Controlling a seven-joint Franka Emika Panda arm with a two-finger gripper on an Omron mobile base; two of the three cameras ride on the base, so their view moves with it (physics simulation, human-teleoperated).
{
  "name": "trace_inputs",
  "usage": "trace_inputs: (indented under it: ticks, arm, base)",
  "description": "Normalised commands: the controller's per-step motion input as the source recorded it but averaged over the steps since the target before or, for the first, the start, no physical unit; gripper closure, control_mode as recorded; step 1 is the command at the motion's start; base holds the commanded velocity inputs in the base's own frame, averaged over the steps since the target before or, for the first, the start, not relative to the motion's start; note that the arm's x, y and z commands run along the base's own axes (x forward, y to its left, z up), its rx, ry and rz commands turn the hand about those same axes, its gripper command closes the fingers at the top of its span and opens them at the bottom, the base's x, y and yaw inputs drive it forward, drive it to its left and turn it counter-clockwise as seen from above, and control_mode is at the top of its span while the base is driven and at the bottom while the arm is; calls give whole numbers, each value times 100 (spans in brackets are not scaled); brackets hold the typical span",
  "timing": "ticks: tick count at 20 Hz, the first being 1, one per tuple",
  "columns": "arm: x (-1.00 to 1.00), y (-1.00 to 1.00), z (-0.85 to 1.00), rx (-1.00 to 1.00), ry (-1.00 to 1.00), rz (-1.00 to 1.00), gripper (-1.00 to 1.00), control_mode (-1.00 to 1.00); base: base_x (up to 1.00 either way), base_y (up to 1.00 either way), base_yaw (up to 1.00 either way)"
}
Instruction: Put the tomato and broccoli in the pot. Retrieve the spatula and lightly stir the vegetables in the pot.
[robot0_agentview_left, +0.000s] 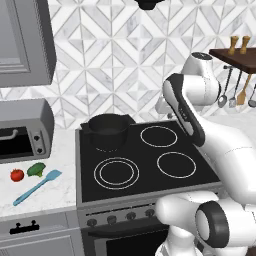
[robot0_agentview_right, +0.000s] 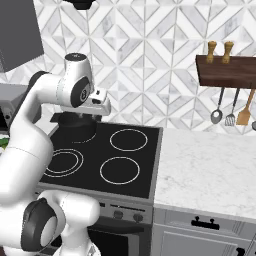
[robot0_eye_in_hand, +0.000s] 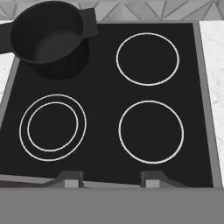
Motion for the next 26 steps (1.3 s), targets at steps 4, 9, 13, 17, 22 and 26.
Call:
trace_inputs:
  ticks: [4, 9, 13, 17, 22, 26]
  arm:
    - [-1, 3, -3, -1, 0, 0, -100, -100]
    - [-5, 5, -5, -1, 0, 0, -100, -100]
    - [0, 1, -3, 0, 0, 0, -100, 100]
    - [0, 0, 0, 0, 0, 0, -100, 100]
    - [0, 0, 0, 0, 0, 0, -100, 100]
    - [0, 0, 0, 0, 0, 0, -100, 100]
  base:
    - [0, 0, 0]
    - [0, 0, 0]
    - [0, 6, 0]
    - [-6, 52, 0]
    - [-2, 69, 0]
    - [0, 67, 0]
